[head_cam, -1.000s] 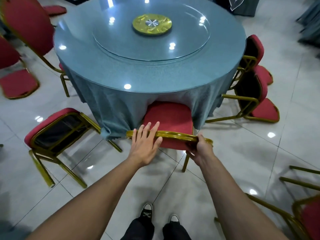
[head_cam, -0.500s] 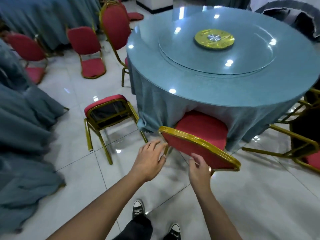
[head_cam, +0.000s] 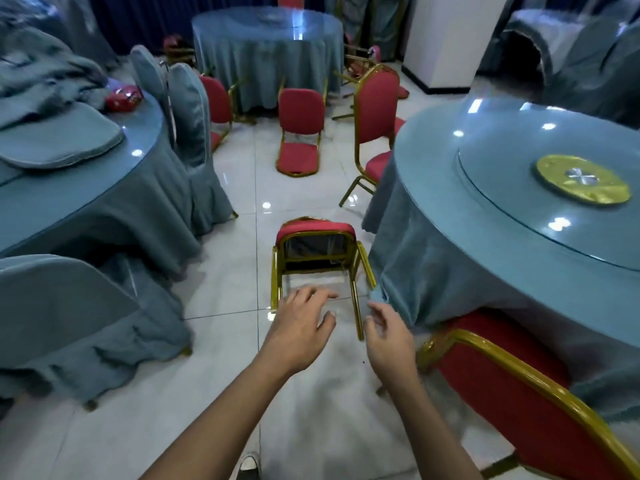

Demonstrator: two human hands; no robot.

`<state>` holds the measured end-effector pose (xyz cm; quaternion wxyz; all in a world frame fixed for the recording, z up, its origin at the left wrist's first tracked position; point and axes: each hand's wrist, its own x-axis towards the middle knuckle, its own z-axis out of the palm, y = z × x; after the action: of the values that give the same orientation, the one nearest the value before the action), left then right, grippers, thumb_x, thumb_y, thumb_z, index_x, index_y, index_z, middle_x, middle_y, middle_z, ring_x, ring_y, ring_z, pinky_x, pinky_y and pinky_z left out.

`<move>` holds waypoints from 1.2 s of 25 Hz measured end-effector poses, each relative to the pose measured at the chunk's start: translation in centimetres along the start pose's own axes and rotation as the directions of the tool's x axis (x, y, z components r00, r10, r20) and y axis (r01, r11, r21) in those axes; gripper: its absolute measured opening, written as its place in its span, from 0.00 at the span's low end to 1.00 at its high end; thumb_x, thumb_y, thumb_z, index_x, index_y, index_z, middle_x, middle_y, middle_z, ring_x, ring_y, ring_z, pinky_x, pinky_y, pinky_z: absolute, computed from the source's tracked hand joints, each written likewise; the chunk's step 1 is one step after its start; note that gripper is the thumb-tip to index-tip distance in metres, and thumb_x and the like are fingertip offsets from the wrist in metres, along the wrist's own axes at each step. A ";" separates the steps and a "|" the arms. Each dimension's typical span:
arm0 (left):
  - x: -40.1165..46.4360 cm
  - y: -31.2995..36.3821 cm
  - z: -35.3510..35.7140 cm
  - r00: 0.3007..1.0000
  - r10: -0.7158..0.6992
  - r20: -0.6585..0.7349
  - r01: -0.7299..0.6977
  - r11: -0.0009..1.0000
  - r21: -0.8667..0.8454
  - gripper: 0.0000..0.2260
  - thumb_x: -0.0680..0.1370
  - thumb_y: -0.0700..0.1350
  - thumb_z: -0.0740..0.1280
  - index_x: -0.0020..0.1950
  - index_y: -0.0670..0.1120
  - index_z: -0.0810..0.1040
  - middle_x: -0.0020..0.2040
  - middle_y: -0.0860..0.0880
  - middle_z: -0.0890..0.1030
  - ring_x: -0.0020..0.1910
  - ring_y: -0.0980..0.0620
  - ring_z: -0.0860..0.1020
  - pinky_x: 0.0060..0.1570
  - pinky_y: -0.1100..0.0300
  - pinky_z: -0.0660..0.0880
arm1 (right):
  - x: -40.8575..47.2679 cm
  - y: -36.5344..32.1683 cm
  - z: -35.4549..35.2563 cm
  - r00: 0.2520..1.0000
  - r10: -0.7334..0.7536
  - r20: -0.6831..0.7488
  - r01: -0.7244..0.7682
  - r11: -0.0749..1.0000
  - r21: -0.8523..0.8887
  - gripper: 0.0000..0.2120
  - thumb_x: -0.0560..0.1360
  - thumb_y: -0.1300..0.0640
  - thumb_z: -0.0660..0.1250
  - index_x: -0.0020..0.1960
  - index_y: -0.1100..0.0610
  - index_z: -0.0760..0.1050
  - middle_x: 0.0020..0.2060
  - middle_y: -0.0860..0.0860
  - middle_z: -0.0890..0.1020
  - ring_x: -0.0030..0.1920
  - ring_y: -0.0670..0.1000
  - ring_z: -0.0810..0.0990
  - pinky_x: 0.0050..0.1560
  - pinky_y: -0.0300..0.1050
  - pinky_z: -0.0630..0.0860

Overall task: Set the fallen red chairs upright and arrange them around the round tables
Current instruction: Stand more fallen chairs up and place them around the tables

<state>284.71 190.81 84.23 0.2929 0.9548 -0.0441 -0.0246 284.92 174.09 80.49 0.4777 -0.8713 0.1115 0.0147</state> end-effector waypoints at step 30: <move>47.6 -38.3 -25.2 0.997 -0.051 0.064 0.055 0.997 -0.054 0.13 0.83 0.51 0.59 0.67 0.59 0.72 0.64 0.59 0.73 0.65 0.56 0.68 0.69 0.55 0.66 | 47.1 -30.4 38.4 0.992 -0.119 0.051 0.119 0.993 -0.014 0.14 0.80 0.55 0.65 0.66 0.51 0.76 0.56 0.46 0.79 0.57 0.45 0.77 0.61 0.47 0.76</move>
<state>336.55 231.76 82.58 0.3171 0.9459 -0.0271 -0.0632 340.28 213.45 78.64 0.4729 -0.8798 0.0473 0.0089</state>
